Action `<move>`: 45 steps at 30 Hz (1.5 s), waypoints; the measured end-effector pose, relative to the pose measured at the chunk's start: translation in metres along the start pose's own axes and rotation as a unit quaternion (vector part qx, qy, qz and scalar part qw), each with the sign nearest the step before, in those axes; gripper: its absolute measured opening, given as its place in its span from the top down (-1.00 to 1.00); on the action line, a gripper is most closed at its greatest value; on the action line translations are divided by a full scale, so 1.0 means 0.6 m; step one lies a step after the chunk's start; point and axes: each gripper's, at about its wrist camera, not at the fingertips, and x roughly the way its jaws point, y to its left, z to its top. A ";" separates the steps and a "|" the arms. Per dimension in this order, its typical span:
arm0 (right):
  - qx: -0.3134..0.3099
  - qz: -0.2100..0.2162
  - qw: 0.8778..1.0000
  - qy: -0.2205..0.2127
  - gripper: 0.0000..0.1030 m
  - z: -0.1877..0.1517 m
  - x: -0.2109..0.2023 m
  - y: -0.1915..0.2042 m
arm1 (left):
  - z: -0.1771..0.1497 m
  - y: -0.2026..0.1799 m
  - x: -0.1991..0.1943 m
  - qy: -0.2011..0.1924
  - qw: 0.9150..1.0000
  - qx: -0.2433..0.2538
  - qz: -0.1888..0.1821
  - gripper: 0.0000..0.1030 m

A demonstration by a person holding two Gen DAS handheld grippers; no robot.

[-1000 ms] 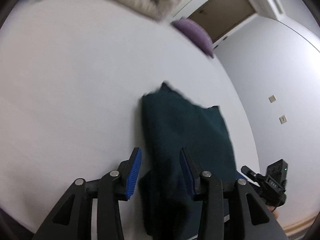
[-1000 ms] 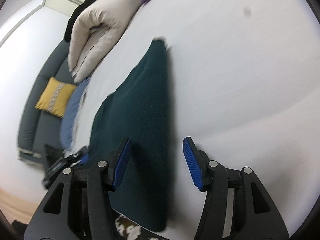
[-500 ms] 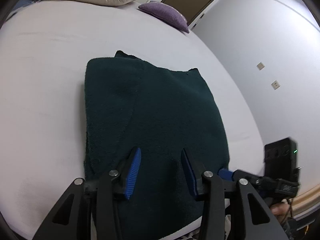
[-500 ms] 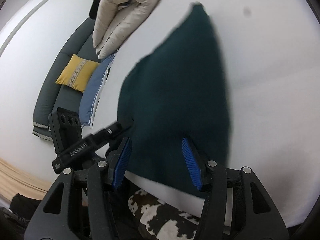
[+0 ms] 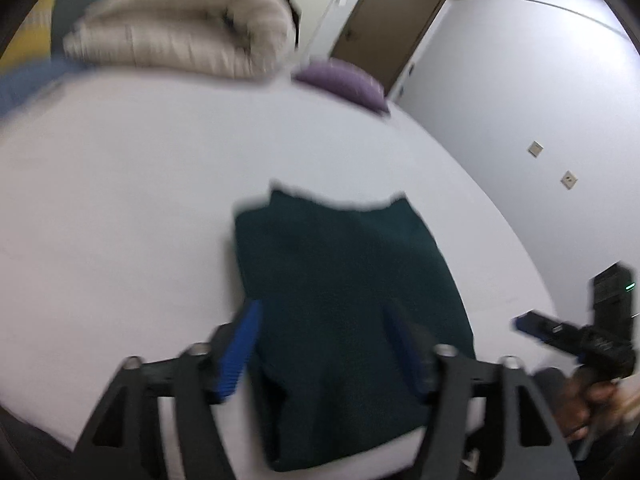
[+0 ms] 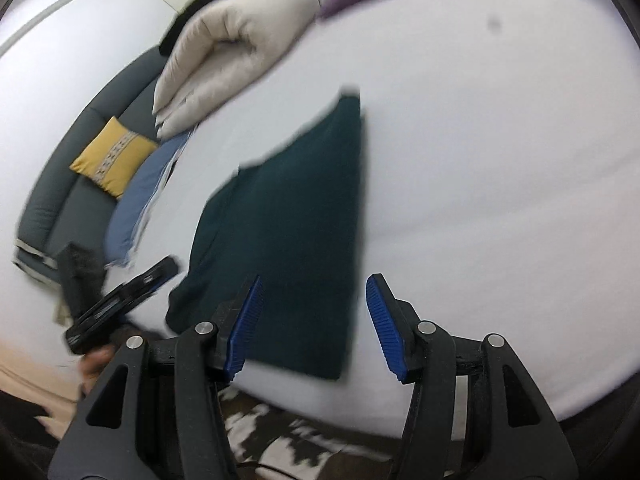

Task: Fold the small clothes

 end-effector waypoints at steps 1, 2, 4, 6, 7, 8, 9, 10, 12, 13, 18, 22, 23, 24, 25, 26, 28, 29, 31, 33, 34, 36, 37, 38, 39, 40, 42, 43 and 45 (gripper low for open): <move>-0.015 -0.011 1.000 -0.017 -0.03 0.004 -0.014 0.010 | 0.006 -0.011 -0.018 -0.024 0.999 0.016 0.017 -0.55; -0.034 -0.028 0.998 -0.044 -0.04 0.008 -0.031 0.026 | 0.013 -0.018 -0.037 -0.048 0.998 0.031 0.037 -0.71; -0.057 -0.052 0.993 -0.085 -0.24 0.012 -0.057 0.049 | 0.021 -0.049 -0.083 -0.116 0.987 0.067 0.089 -0.99; -0.084 -0.079 0.985 -0.129 -0.50 0.011 -0.084 0.077 | 0.023 -0.077 -0.117 -0.168 0.973 0.099 0.126 -1.00; -0.096 -0.092 0.980 -0.149 -0.55 0.009 -0.094 0.089 | 0.026 -0.095 -0.133 -0.192 0.963 0.118 0.148 -1.00; -0.107 -0.104 0.975 -0.166 -0.66 0.008 -0.103 0.100 | 0.028 -0.108 -0.143 -0.207 0.955 0.131 0.165 -1.00; -0.122 -0.121 0.967 -0.190 -0.80 0.004 -0.112 0.118 | 0.029 -0.119 -0.152 -0.218 0.949 0.139 0.180 -1.00; -0.129 -0.130 0.961 -0.207 -0.88 0.002 -0.123 0.129 | 0.029 -0.131 -0.165 -0.231 0.942 0.143 0.197 -1.00; -0.141 -0.149 0.945 -0.256 -1.00 -0.002 -0.144 0.151 | 0.027 -0.146 -0.188 -0.255 0.933 0.144 0.209 -1.00; -0.145 -0.155 0.938 -0.275 -1.00 -0.005 -0.154 0.159 | 0.025 -0.154 -0.200 -0.269 0.928 0.144 0.213 -1.00; -0.166 -0.194 0.911 -0.324 -1.00 -0.014 -0.188 0.196 | 0.032 -0.179 -0.244 -0.292 0.917 0.149 0.227 -1.00; -0.169 -0.195 0.906 -0.335 -1.00 -0.018 -0.202 0.208 | 0.031 -0.189 -0.255 -0.297 0.910 0.161 0.241 -1.00; -0.166 -0.195 0.906 -0.337 -1.00 -0.019 -0.208 0.211 | 0.028 -0.189 -0.257 -0.300 0.907 0.159 0.248 -1.00; -0.164 -0.189 0.908 -0.335 -1.00 -0.022 -0.212 0.215 | 0.026 -0.186 -0.257 -0.302 0.904 0.152 0.261 -1.00; -0.164 -0.181 0.912 -0.329 -1.00 -0.021 -0.214 0.217 | 0.025 -0.184 -0.256 -0.296 0.905 0.149 0.266 -1.00; -0.163 -0.178 0.917 -0.318 -1.00 -0.019 -0.214 0.220 | 0.025 -0.182 -0.251 -0.286 0.909 0.147 0.266 -1.00; -0.160 -0.178 0.922 -0.305 -1.00 -0.020 -0.217 0.225 | 0.025 -0.174 -0.238 -0.256 0.919 0.138 0.266 -1.00; -0.159 -0.177 0.924 -0.300 -1.00 -0.019 -0.215 0.226 | 0.026 -0.172 -0.232 -0.246 0.921 0.135 0.271 -1.00; -0.156 -0.183 0.927 -0.289 -1.00 -0.019 -0.208 0.229 | 0.024 -0.163 -0.214 -0.217 0.929 0.130 0.270 -1.00; -0.156 -0.193 0.930 -0.270 -1.00 -0.017 -0.194 0.232 | 0.023 -0.152 -0.200 -0.187 0.941 0.119 0.254 -1.00; -0.156 -0.201 0.932 -0.260 -1.00 -0.018 -0.187 0.232 | 0.022 -0.143 -0.188 -0.165 0.948 0.107 0.249 -1.00; -0.149 -0.214 0.937 -0.234 -1.00 -0.018 -0.168 0.231 | 0.018 -0.132 -0.167 -0.136 0.953 0.099 0.251 -1.00; -0.145 -0.214 0.940 -0.225 -1.00 -0.017 -0.159 0.230 | 0.014 -0.124 -0.148 -0.110 0.957 0.097 0.252 -1.00; -0.138 -0.220 0.942 -0.212 -1.00 -0.014 -0.144 0.228 | 0.012 -0.119 -0.137 -0.095 0.959 0.095 0.251 -1.00; -0.132 -0.227 0.944 -0.201 -1.00 -0.016 -0.135 0.221 | 0.008 -0.112 -0.124 -0.074 0.961 0.092 0.250 -1.00; -0.129 -0.233 0.945 -0.189 -1.00 -0.016 -0.124 0.219 | 0.002 -0.105 -0.112 -0.056 0.964 0.087 0.246 -1.00; -0.120 -0.242 0.949 -0.164 -1.00 -0.021 -0.104 0.214 | -0.006 -0.097 -0.100 -0.043 0.966 0.081 0.243 -1.00; -0.118 -0.247 0.949 -0.154 -1.00 -0.022 -0.096 0.212 | -0.011 -0.093 -0.093 -0.034 0.966 0.079 0.244 -1.00; -0.113 -0.256 0.951 -0.131 -1.00 -0.026 -0.074 0.206 | -0.017 -0.087 -0.086 -0.026 0.967 0.076 0.244 -1.00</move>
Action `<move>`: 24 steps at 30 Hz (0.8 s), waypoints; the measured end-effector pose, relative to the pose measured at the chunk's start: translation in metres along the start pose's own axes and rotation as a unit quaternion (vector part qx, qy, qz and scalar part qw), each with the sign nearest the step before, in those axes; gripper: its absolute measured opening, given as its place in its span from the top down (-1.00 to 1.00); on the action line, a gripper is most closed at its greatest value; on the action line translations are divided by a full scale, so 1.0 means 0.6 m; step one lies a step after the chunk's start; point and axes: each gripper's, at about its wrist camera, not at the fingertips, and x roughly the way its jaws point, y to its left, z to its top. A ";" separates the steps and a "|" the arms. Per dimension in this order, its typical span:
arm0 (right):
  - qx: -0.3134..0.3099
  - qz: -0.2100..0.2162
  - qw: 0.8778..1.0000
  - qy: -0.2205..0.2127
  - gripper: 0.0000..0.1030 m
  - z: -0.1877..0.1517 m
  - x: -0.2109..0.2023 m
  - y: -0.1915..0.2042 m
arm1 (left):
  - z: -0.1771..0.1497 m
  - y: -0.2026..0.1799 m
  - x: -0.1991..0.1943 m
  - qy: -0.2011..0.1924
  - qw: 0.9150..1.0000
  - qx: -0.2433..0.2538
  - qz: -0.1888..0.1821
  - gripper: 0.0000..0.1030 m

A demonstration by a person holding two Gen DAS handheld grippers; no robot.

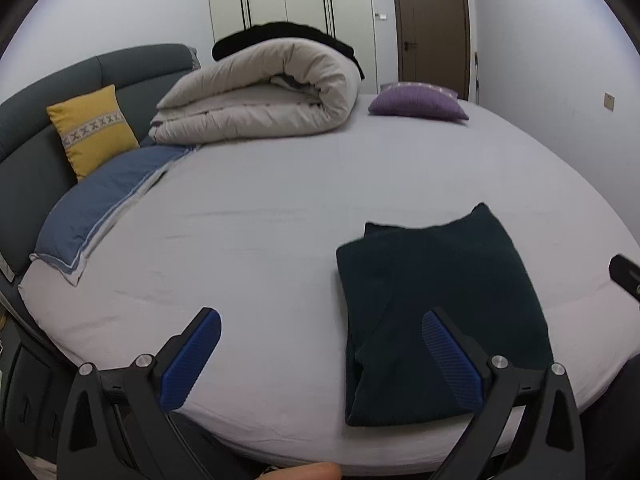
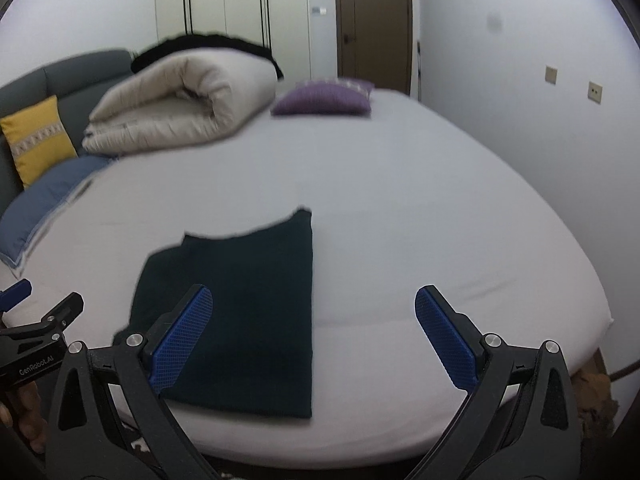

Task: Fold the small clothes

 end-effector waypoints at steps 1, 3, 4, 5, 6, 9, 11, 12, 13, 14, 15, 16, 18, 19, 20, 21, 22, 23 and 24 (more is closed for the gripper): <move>0.000 -0.003 1.000 0.013 -1.00 -0.004 0.007 0.003 | -0.001 0.002 0.005 0.004 1.000 -0.002 0.000 -1.00; 0.005 -0.001 0.999 0.032 -1.00 -0.013 0.024 0.006 | -0.003 0.005 0.008 0.006 1.000 -0.006 -0.001 -1.00; 0.006 0.002 0.999 0.038 -1.00 -0.016 0.030 0.008 | -0.004 0.005 0.008 0.008 1.000 -0.007 -0.001 -1.00; 0.005 0.003 0.999 0.043 -1.00 -0.018 0.040 0.011 | -0.005 0.005 0.009 0.008 1.000 -0.006 0.000 -1.00; 0.002 0.002 0.999 0.045 -1.00 -0.019 0.046 0.013 | -0.004 0.006 0.011 0.009 1.000 -0.005 0.000 -1.00; -0.005 -0.001 0.999 0.047 -1.00 -0.023 0.058 0.020 | -0.007 0.005 0.016 0.013 1.000 -0.004 0.000 -1.00; -0.007 -0.004 0.999 0.049 -1.00 -0.025 0.060 0.022 | -0.004 0.006 0.019 0.016 1.000 -0.004 -0.002 -1.00; -0.007 -0.004 0.999 0.050 -1.00 -0.025 0.061 0.021 | -0.004 0.006 0.020 0.017 1.000 -0.004 -0.003 -1.00; -0.007 -0.003 0.999 0.051 -1.00 -0.025 0.061 0.021 | -0.003 0.005 0.021 0.017 1.000 -0.003 -0.003 -1.00; -0.007 -0.002 0.999 0.053 -1.00 -0.024 0.063 0.020 | -0.003 0.004 0.021 0.017 1.000 -0.002 -0.003 -1.00; -0.006 -0.002 0.999 0.053 -1.00 -0.023 0.066 0.020 | -0.003 0.003 0.021 0.017 1.000 -0.002 -0.002 -1.00; -0.006 -0.003 0.999 0.054 -1.00 -0.023 0.067 0.020 | -0.004 0.002 0.022 0.018 1.000 -0.001 -0.002 -1.00; -0.007 -0.005 0.998 0.055 -1.00 -0.024 0.068 0.020 | -0.005 0.001 0.022 0.019 1.000 -0.001 -0.001 -1.00; -0.007 -0.006 0.998 0.056 -1.00 -0.024 0.070 0.021 | -0.005 0.001 0.023 0.021 1.000 -0.002 -0.001 -1.00; -0.008 -0.006 0.998 0.057 -1.00 -0.025 0.071 0.022 | -0.006 0.001 0.025 0.022 1.000 -0.002 -0.001 -1.00; -0.009 -0.008 0.998 0.059 -1.00 -0.025 0.072 0.022 | -0.006 0.002 0.025 0.023 1.000 -0.003 -0.001 -1.00; -0.009 -0.009 0.998 0.061 -1.00 -0.025 0.073 0.023 | -0.006 0.003 0.026 0.024 1.000 -0.003 -0.001 -1.00; -0.009 -0.010 0.998 0.063 -1.00 -0.025 0.073 0.023 | -0.007 0.003 0.027 0.025 1.000 -0.003 -0.001 -1.00; -0.009 -0.009 0.998 0.064 -1.00 -0.026 0.075 0.024 | -0.007 0.003 0.028 0.025 1.000 -0.003 -0.001 -1.00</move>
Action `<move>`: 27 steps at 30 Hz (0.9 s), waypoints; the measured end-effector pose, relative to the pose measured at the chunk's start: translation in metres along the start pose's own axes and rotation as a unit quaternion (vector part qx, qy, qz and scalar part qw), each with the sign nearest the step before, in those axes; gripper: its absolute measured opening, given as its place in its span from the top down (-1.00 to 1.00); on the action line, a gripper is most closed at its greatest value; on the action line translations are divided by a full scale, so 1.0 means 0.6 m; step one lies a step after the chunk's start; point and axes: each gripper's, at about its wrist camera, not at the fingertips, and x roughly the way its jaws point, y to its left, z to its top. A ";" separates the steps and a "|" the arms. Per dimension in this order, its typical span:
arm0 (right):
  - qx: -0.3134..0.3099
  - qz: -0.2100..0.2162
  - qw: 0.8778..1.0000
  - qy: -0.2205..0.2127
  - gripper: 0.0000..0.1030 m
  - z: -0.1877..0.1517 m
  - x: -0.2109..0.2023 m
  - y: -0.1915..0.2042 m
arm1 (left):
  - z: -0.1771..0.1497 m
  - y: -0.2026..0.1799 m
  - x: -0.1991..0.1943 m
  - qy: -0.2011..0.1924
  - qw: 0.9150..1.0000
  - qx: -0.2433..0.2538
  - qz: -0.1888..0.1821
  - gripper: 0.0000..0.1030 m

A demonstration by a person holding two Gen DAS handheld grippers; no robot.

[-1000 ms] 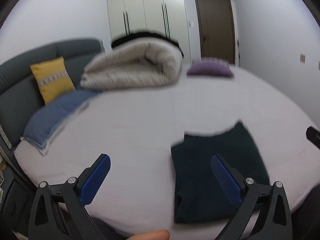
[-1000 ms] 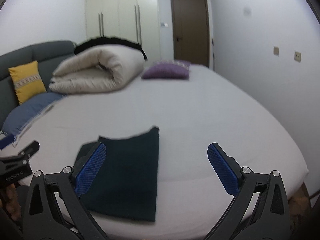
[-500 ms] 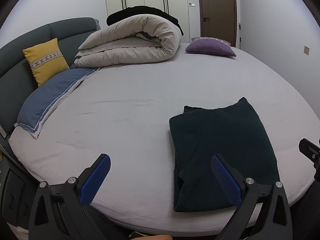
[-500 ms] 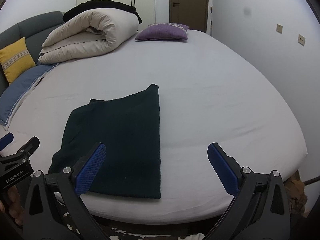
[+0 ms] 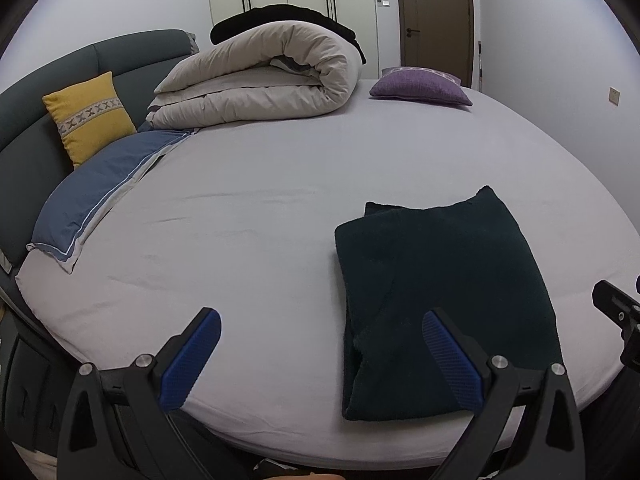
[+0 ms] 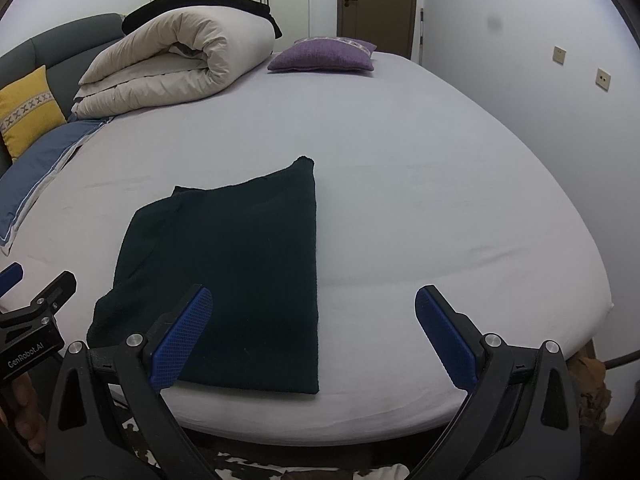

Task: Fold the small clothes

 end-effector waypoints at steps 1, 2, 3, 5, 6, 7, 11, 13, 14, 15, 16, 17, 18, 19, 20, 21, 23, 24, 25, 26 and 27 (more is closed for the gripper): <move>0.000 0.000 1.000 0.000 -1.00 0.000 0.001 0.001 | 0.000 0.000 0.000 0.001 1.000 0.000 -0.001 -1.00; 0.000 0.000 1.000 0.001 -1.00 0.000 0.002 0.002 | 0.000 0.000 0.000 0.001 1.000 0.000 -0.001 -1.00; 0.000 0.000 1.000 0.002 -1.00 -0.001 0.003 0.003 | 0.000 0.000 0.000 0.001 1.000 0.000 -0.001 -1.00; -0.002 0.001 1.000 0.003 -1.00 0.000 0.007 0.005 | 0.000 0.000 0.000 0.000 1.000 0.000 -0.001 -1.00; -0.002 0.000 1.000 0.004 -1.00 -0.001 0.008 0.007 | 0.000 0.000 0.000 0.001 1.000 0.000 -0.001 -1.00; -0.002 0.001 1.000 0.004 -1.00 -0.001 0.010 0.008 | -0.001 -0.001 0.000 0.001 1.000 0.000 -0.001 -1.00; -0.002 0.002 1.000 0.007 -1.00 -0.002 0.014 0.012 | -0.001 -0.002 0.000 0.002 1.000 0.001 -0.002 -1.00; -0.002 0.002 1.000 0.008 -1.00 -0.002 0.016 0.014 | -0.002 -0.003 0.000 0.002 1.000 0.002 -0.003 -1.00; -0.003 0.003 1.000 0.008 -1.00 -0.002 0.018 0.015 | -0.002 -0.003 0.000 0.002 1.000 0.003 -0.004 -1.00; -0.003 0.003 1.000 0.008 -1.00 -0.002 0.018 0.016 | -0.002 -0.004 -0.001 0.002 1.000 0.003 -0.004 -1.00; -0.003 0.003 1.000 0.008 -1.00 -0.003 0.018 0.016 | -0.003 -0.004 -0.001 0.002 1.000 0.004 -0.004 -1.00; -0.003 0.003 1.000 0.009 -1.00 -0.002 0.020 0.018 | -0.003 -0.004 -0.001 0.001 1.000 0.003 -0.004 -1.00; -0.003 0.003 1.000 0.010 -1.00 -0.003 0.019 0.019 | -0.003 -0.004 -0.001 0.002 1.000 0.003 -0.004 -1.00; -0.003 0.003 1.000 0.010 -1.00 -0.004 0.020 0.020 | -0.003 -0.004 -0.001 0.002 1.000 0.003 -0.004 -1.00; -0.003 0.003 1.000 0.010 -1.00 -0.005 0.021 0.021 | -0.003 -0.004 -0.001 0.002 1.000 0.003 -0.004 -1.00; -0.003 0.003 1.000 0.010 -1.00 -0.004 0.021 0.021 | -0.003 -0.004 -0.001 0.002 1.000 0.003 -0.004 -1.00; -0.003 0.003 1.000 0.010 -1.00 -0.004 0.022 0.022 | -0.003 -0.004 -0.001 0.001 1.000 0.003 -0.004 -1.00; -0.003 0.003 1.000 0.009 -1.00 -0.005 0.021 0.021 | -0.003 -0.004 -0.001 0.002 1.000 0.003 -0.004 -1.00; -0.003 0.003 1.000 0.010 -1.00 -0.005 0.021 0.021 | -0.003 -0.004 -0.001 0.002 1.000 0.003 -0.004 -1.00; -0.002 0.003 1.000 0.010 -1.00 -0.004 0.023 0.022 | -0.003 -0.004 -0.001 0.002 1.000 0.003 -0.004 -1.00; -0.003 0.003 1.000 0.010 -1.00 -0.005 0.021 0.021 | -0.003 -0.005 -0.002 0.001 1.000 0.004 -0.004 -1.00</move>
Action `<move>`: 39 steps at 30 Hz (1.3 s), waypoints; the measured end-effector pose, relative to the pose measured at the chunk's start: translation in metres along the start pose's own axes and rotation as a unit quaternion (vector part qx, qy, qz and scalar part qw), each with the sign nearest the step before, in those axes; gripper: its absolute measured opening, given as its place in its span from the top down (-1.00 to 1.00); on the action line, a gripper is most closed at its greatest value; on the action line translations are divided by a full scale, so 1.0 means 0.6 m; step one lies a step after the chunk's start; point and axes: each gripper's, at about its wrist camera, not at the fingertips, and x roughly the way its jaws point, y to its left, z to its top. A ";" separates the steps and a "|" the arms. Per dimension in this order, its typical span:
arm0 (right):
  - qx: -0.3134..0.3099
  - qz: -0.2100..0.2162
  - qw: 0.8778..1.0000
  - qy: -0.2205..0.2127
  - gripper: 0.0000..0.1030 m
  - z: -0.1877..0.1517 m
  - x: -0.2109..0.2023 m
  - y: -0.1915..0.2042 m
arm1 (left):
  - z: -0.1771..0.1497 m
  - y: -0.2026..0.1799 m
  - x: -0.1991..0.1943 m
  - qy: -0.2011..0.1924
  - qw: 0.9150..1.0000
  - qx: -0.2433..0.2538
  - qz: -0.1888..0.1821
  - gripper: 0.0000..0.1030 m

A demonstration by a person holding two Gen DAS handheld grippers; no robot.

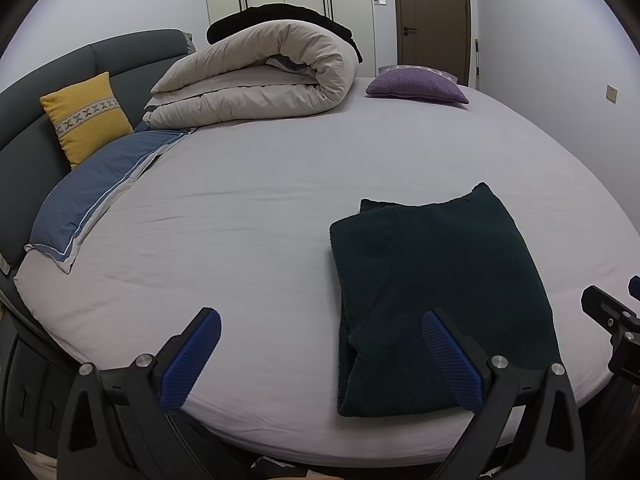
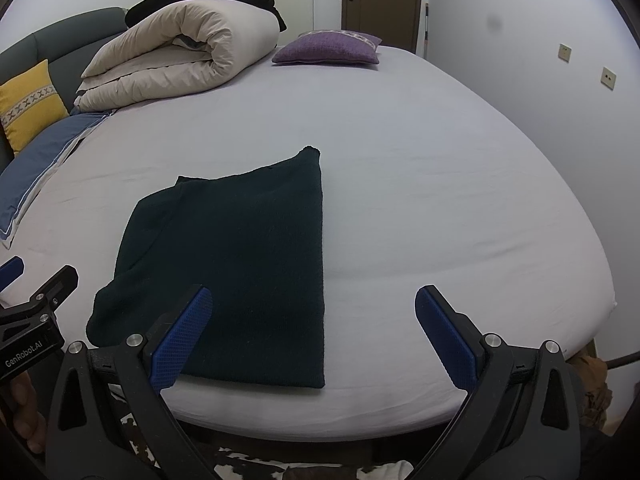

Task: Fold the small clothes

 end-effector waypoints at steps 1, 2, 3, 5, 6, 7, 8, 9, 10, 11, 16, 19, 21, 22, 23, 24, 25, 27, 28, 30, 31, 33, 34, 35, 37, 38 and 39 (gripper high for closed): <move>0.000 0.000 1.000 0.000 -1.00 0.000 0.000 0.000 | 0.001 0.001 0.001 0.000 1.000 0.000 0.000 -1.00; 0.000 0.000 1.000 0.000 -1.00 0.000 0.000 0.000 | 0.000 0.001 0.000 0.000 1.000 0.001 0.000 -1.00; 0.000 -0.001 1.000 0.000 -1.00 0.000 0.000 0.001 | 0.000 0.001 0.000 0.000 1.000 0.000 0.000 -1.00; 0.000 0.000 1.000 0.000 -1.00 0.000 0.000 0.000 | 0.000 0.001 0.000 0.000 1.000 0.000 0.000 -1.00; 0.000 0.000 1.000 0.000 -1.00 0.000 0.000 0.000 | 0.000 0.000 0.000 0.000 1.000 0.000 0.000 -1.00; 0.000 0.000 1.000 0.000 -1.00 0.000 0.000 0.000 | 0.000 0.001 0.000 0.000 1.000 0.000 0.000 -1.00; 0.000 0.000 1.000 0.000 -1.00 0.000 0.000 0.000 | 0.000 0.001 0.000 0.000 1.000 0.000 0.000 -1.00; 0.000 0.000 1.000 0.000 -1.00 0.000 0.000 0.001 | 0.000 0.001 0.000 0.000 1.000 0.000 0.000 -1.00; 0.000 0.000 1.000 0.000 -1.00 0.000 0.000 0.000 | 0.000 0.001 0.000 0.000 1.000 0.000 0.000 -1.00; 0.000 0.000 1.000 0.000 -1.00 0.000 0.001 0.002 | 0.000 0.001 0.000 0.000 1.000 0.000 0.000 -1.00; 0.001 0.000 1.000 0.000 -1.00 -0.002 0.003 0.003 | -0.001 -0.001 -0.001 0.001 1.000 0.001 0.000 -1.00; 0.000 0.000 1.000 0.001 -1.00 -0.002 0.004 0.002 | -0.003 -0.003 -0.002 0.001 1.000 0.002 -0.001 -1.00; 0.000 -0.001 1.000 0.001 -1.00 -0.002 0.004 0.002 | -0.003 -0.004 -0.003 0.002 1.000 0.002 -0.001 -1.00; 0.000 -0.001 1.000 0.001 -1.00 -0.002 0.004 0.002 | -0.004 -0.004 -0.002 0.002 1.000 0.002 -0.002 -1.00; 0.000 0.000 1.000 0.001 -1.00 -0.002 0.005 0.004 | -0.004 -0.005 -0.003 0.002 1.000 0.002 -0.003 -1.00; 0.000 0.000 1.000 0.001 -1.00 -0.002 0.004 0.002 | -0.005 -0.006 -0.004 0.001 1.000 0.003 -0.003 -1.00; 0.001 0.000 1.000 0.001 -1.00 -0.002 0.004 0.002 | -0.005 -0.005 -0.003 0.002 1.000 0.002 -0.003 -1.00; 0.000 0.000 1.000 0.001 -1.00 -0.002 0.004 0.003 | -0.005 -0.005 -0.003 0.002 1.000 0.002 -0.003 -1.00; 0.001 -0.001 1.000 0.001 -1.00 -0.004 0.004 0.005 | -0.005 -0.005 -0.003 0.002 1.000 0.002 -0.002 -1.00; 0.001 -0.001 1.000 0.001 -1.00 -0.008 0.005 0.008 | -0.004 -0.005 -0.003 0.002 1.000 0.002 -0.003 -1.00; 0.001 -0.001 1.000 0.001 -1.00 -0.007 0.005 0.008 | -0.005 -0.005 -0.003 0.002 1.000 0.002 -0.002 -1.00; 0.001 -0.001 1.000 0.001 -1.00 -0.008 0.005 0.008 | -0.005 -0.006 -0.004 0.002 1.000 0.002 -0.002 -1.00; 0.001 -0.001 1.000 0.001 -1.00 -0.008 0.005 0.009 | -0.004 -0.005 -0.003 0.002 1.000 0.002 -0.002 -1.00; 0.001 -0.001 1.000 0.001 -1.00 -0.009 0.007 0.009 | -0.004 -0.005 -0.003 0.002 1.000 0.002 -0.003 -1.00; 0.001 -0.001 1.000 0.001 -1.00 -0.011 0.008 0.010 | -0.004 -0.005 -0.003 0.002 1.000 0.002 -0.002 -1.00; 0.001 -0.001 1.000 0.001 -1.00 -0.011 0.008 0.010 | -0.004 -0.005 -0.003 0.002 1.000 0.002 -0.002 -1.00; 0.001 -0.001 1.000 0.001 -1.00 -0.011 0.008 0.010 | -0.004 -0.005 -0.003 0.002 1.000 0.002 -0.003 -1.00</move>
